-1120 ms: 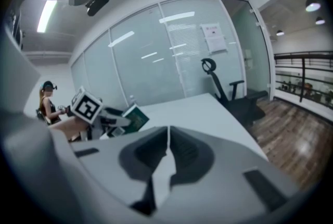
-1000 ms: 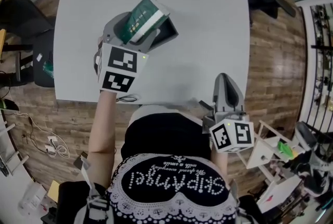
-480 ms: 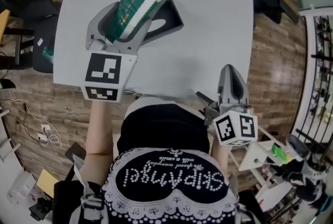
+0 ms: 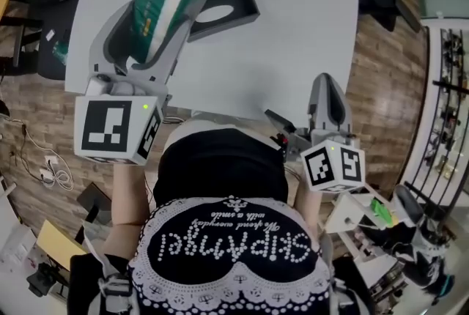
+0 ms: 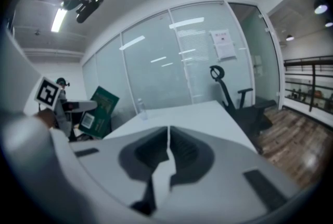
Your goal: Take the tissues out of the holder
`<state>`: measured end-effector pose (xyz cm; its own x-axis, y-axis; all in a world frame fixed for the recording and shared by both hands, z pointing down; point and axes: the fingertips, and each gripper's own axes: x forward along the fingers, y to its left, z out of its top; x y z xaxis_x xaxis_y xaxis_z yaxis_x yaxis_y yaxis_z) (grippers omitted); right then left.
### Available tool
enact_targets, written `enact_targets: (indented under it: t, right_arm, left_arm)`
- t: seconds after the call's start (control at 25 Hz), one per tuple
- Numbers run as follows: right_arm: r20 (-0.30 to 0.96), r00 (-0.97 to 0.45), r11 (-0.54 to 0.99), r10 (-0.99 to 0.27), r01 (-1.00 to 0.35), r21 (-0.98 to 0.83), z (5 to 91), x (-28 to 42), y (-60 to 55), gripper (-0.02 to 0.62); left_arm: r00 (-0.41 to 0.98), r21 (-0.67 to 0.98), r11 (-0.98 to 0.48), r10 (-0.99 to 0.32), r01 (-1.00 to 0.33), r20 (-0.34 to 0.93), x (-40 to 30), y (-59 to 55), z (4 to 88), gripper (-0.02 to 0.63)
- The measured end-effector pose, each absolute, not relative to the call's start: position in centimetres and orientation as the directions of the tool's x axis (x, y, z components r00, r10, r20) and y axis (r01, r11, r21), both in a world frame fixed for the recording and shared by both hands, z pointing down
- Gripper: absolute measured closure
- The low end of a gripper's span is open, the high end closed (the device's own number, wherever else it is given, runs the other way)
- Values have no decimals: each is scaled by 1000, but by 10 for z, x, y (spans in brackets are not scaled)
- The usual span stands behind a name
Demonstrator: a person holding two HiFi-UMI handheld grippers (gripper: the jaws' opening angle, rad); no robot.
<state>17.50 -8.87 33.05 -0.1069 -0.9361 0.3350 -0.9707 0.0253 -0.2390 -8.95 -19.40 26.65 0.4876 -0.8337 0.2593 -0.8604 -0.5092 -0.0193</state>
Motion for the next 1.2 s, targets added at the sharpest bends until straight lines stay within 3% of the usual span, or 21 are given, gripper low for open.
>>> enact_targets:
  t: [0.68, 1.2]
  right_arm:
    - [315, -144, 82, -938, -976, -203, 318, 165, -101, 560]
    - [305, -136, 78, -942, -978, -194, 314, 163, -97, 560]
  left_arm:
    - [357, 70, -350, -910, -934, 209, -159, -136, 268, 268]
    - [345, 67, -339, -906, -938, 245, -166, -114, 286, 268]
